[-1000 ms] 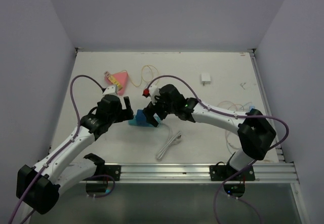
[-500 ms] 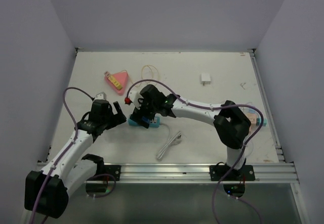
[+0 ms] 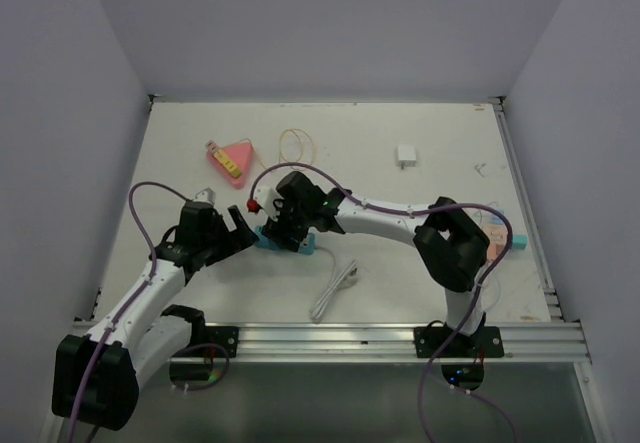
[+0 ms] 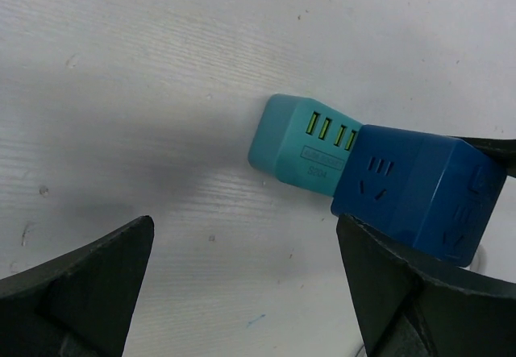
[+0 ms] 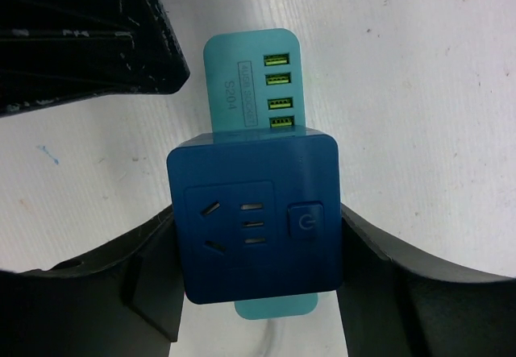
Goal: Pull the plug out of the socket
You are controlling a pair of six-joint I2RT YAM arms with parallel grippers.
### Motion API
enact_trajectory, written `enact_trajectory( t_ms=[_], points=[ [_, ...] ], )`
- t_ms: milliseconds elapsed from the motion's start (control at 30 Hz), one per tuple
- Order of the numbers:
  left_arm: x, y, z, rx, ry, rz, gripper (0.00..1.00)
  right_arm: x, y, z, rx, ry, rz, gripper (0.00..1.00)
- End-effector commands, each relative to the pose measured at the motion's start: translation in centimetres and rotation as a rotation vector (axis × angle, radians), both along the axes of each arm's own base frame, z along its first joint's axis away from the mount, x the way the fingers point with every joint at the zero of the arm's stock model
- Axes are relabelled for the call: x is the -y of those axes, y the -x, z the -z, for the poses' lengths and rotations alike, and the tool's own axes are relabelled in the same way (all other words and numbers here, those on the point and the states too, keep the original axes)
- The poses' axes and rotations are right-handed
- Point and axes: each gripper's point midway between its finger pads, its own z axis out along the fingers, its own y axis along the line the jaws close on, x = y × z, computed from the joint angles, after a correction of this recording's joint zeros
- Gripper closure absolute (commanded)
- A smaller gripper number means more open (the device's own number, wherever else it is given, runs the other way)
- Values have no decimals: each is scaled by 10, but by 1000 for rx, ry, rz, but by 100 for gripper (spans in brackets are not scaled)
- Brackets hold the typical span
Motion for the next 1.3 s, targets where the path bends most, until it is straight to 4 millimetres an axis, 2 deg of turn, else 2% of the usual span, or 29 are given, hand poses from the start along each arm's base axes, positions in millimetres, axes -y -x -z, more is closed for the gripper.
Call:
enact_trajectory(
  t_ms=[0, 33, 100, 133, 200, 400, 600, 733, 833, 900, 1033, 1200, 1267],
  points=[
    [13, -5, -10, 43, 98, 6, 1, -9, 7, -36, 8, -129, 8, 89],
    [16, -4, -11, 36, 121, -4, 0, -9, 9, -47, -4, -168, 44, 93],
    [20, -1, -11, 31, 153, -10, 0, -7, 11, -49, -3, -216, 84, 100],
    [22, 0, -12, 26, 182, -28, 0, -6, 12, -60, -17, -263, 124, 100],
    [24, 1, -13, 36, 213, -49, 0, -3, 13, -59, -28, -306, 174, 100],
    [28, -2, -25, 84, 326, -135, 0, 12, 16, -77, -78, -464, 363, 100],
    [39, -9, -40, 124, 439, -165, 1, 20, 25, -73, -159, -601, 471, 100],
    [44, -20, -48, 158, 412, -181, 2, 19, 30, -69, -194, -647, 476, 100],
    [56, -24, -46, 153, 397, -177, 3, 18, 31, -69, -217, -676, 485, 100],
    [67, -22, -38, 119, 389, -158, 4, 14, 32, -73, -225, -702, 478, 100],
    [68, -22, -25, 90, 382, -178, 7, 10, 33, -74, -249, -723, 480, 100],
    [70, -25, -24, 88, 389, -184, 10, 4, 35, -67, -284, -730, 471, 100],
    [71, -32, -32, 123, 402, -184, 12, 1, 37, -64, -305, -735, 462, 100]
  ],
)
